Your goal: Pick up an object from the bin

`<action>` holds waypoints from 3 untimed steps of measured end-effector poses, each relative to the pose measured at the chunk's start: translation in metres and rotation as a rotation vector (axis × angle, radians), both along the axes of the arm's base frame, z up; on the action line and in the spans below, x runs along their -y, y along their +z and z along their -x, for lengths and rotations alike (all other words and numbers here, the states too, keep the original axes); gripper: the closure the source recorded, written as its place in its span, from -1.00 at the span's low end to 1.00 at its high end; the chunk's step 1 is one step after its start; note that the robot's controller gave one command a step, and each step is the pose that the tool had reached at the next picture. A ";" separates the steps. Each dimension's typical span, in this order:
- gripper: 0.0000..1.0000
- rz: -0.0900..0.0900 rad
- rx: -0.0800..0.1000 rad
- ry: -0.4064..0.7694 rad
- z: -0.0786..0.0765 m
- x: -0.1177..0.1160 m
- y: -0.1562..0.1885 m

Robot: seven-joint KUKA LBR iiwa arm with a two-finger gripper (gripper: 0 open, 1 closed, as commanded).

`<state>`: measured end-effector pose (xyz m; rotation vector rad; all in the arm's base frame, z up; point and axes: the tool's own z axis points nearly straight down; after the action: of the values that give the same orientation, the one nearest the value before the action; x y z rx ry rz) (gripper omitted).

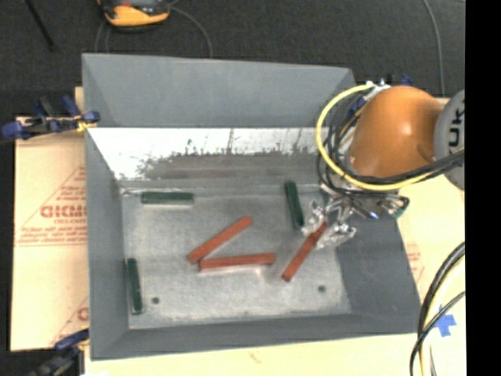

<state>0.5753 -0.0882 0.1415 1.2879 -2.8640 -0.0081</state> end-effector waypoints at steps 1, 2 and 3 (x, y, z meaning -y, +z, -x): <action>1.00 0.002 0.008 -0.195 -0.005 -0.021 0.087; -1.00 0.002 0.007 -0.196 -0.005 -0.021 0.086; -1.00 0.002 0.007 -0.197 -0.004 -0.021 0.086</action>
Offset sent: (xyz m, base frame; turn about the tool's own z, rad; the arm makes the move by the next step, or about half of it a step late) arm 0.0000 0.0000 0.0000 0.0000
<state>0.5797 -0.0673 0.2277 1.0025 -2.9823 -0.0015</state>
